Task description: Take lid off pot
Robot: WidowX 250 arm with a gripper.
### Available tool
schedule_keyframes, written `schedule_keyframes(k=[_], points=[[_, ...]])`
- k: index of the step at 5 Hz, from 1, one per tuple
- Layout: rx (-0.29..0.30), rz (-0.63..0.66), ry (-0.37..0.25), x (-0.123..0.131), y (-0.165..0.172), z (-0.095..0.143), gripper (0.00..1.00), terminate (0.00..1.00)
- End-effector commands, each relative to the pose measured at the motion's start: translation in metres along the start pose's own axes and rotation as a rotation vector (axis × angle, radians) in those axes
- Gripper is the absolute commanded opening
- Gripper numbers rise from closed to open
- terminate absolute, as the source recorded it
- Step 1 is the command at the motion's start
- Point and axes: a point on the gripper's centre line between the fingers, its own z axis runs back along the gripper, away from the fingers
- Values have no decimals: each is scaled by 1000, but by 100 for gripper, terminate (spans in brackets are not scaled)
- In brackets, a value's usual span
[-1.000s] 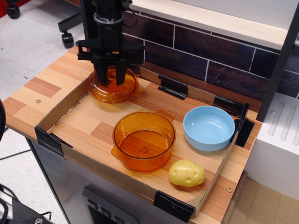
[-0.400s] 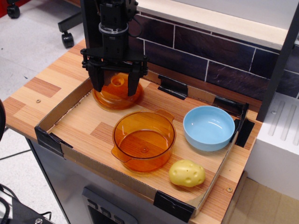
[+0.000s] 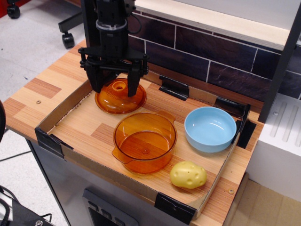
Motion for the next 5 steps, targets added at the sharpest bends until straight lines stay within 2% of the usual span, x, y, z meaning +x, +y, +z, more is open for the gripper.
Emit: schedule_keyframes(k=[1,2,5], points=[[-16,-32,-117,-7,4,42,100,0],[-13,-26,-101,-9,5,50,100,0],[-13,-26,-101,-9,5,50,100,0]])
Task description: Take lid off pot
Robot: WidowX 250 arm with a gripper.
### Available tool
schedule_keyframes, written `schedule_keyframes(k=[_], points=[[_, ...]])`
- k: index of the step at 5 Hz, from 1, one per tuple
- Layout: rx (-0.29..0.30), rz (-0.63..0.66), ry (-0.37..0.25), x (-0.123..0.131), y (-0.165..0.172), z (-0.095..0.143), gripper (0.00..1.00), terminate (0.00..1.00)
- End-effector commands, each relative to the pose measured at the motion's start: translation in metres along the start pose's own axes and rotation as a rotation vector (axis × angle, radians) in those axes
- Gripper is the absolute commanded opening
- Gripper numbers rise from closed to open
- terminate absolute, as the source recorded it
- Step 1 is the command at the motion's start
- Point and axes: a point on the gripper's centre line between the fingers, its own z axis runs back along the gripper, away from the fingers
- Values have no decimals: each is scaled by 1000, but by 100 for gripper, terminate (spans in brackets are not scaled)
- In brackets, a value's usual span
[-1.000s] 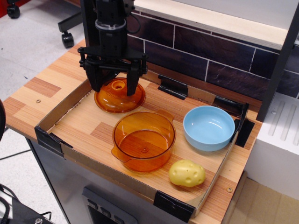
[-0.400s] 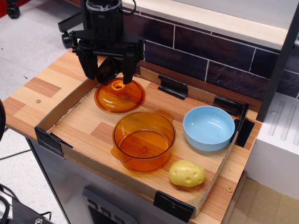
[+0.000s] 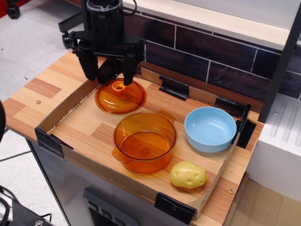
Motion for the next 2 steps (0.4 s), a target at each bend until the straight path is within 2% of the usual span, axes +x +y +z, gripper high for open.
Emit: schedule_keyframes(k=[1,2], points=[[-6,-1,-67,6,4,19,100,0],[-6,-1,-67,6,4,19,100,100]])
